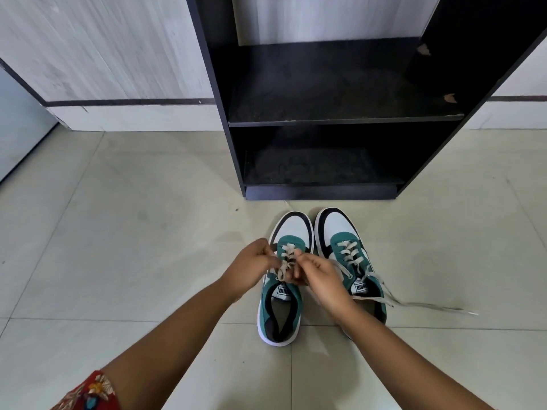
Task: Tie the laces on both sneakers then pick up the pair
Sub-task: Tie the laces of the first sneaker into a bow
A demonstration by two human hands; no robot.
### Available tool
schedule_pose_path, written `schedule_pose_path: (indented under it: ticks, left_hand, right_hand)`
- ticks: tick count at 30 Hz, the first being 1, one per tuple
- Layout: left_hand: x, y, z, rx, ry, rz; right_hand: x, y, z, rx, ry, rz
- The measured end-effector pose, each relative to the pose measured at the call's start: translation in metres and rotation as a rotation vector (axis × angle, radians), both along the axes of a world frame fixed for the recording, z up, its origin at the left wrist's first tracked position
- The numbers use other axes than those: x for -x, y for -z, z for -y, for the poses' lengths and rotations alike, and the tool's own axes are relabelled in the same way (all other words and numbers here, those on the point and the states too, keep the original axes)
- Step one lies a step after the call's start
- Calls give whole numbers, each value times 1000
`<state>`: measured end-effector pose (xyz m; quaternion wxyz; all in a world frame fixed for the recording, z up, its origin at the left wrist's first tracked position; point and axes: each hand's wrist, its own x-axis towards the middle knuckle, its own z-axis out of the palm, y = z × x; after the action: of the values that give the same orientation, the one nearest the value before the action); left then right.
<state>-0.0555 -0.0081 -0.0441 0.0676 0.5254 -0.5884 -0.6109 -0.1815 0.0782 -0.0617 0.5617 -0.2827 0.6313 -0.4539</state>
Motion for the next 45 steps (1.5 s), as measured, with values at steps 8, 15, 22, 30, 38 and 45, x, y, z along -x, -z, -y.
schedule_pose_path:
  ticks: [8, 15, 22, 30, 38, 45]
  left_hand:
    - [-5, -6, 4, -349, -116, -48]
    - [-13, -5, 1, -251, -253, -20]
    - [-38, 25, -5, -691, -588, -355]
    - [-26, 29, -4, -489, -610, -273]
    - [-34, 40, -2, -382, -575, -139]
    - [-34, 40, 2, -358, -609, -132]
  right_hand:
    - [-5, -8, -7, 62, -275, -786]
    - [1, -8, -16, -37, -168, -649]
    - [8, -6, -31, -81, 205, 17]
    - [-2, -4, -27, -114, 547, 621]
    - [3, 5, -25, -252, 575, 506]
    - [10, 8, -27, -285, 507, 442]
